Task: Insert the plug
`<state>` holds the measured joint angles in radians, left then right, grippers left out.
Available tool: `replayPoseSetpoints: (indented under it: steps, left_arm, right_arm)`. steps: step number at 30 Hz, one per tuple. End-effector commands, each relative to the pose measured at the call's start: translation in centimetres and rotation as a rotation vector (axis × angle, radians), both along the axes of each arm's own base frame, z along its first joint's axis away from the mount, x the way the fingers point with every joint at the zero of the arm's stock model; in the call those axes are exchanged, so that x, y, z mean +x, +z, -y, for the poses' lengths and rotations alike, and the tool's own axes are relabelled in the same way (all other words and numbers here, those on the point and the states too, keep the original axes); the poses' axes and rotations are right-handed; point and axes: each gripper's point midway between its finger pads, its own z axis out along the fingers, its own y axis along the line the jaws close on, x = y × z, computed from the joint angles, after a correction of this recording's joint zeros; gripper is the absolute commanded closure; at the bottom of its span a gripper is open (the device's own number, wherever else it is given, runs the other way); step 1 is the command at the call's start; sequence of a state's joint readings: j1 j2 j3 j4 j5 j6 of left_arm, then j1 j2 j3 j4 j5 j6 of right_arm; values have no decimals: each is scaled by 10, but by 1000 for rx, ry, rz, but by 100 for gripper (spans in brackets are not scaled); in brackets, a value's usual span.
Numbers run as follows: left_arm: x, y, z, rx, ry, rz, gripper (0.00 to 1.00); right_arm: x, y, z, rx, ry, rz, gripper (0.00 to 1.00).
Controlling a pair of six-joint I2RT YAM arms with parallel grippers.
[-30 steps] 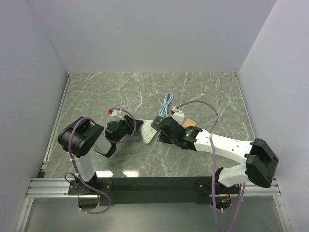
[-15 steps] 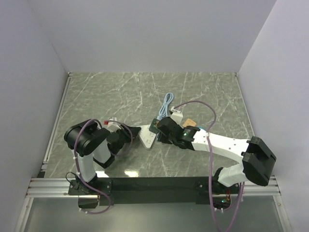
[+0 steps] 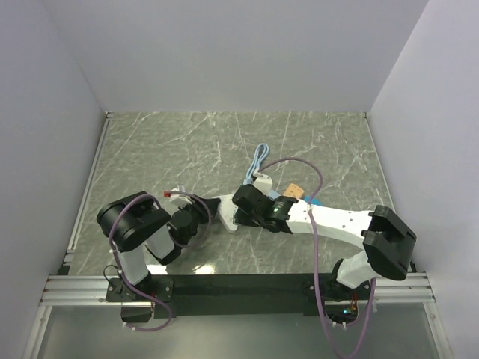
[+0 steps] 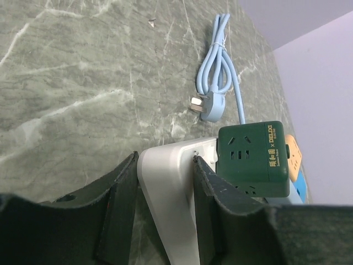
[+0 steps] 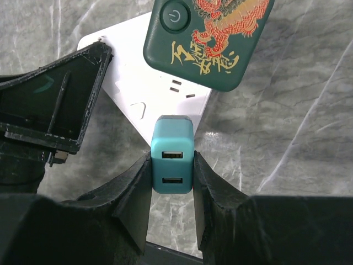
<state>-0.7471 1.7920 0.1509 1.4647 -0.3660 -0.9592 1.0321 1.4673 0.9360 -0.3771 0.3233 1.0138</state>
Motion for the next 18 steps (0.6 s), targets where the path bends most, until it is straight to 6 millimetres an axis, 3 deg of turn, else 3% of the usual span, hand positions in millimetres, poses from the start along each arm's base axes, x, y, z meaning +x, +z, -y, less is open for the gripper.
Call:
replayPoseSetpoints:
  steps: [1, 18]
  left_arm:
    - [-6, 1, -5, 64, 11, 53, 100]
    - [-11, -2, -7, 74, 21, 52, 100]
  right_arm:
    - [7, 16, -19, 80, -20, 24, 100]
    - [1, 7, -22, 88, -98, 10, 100]
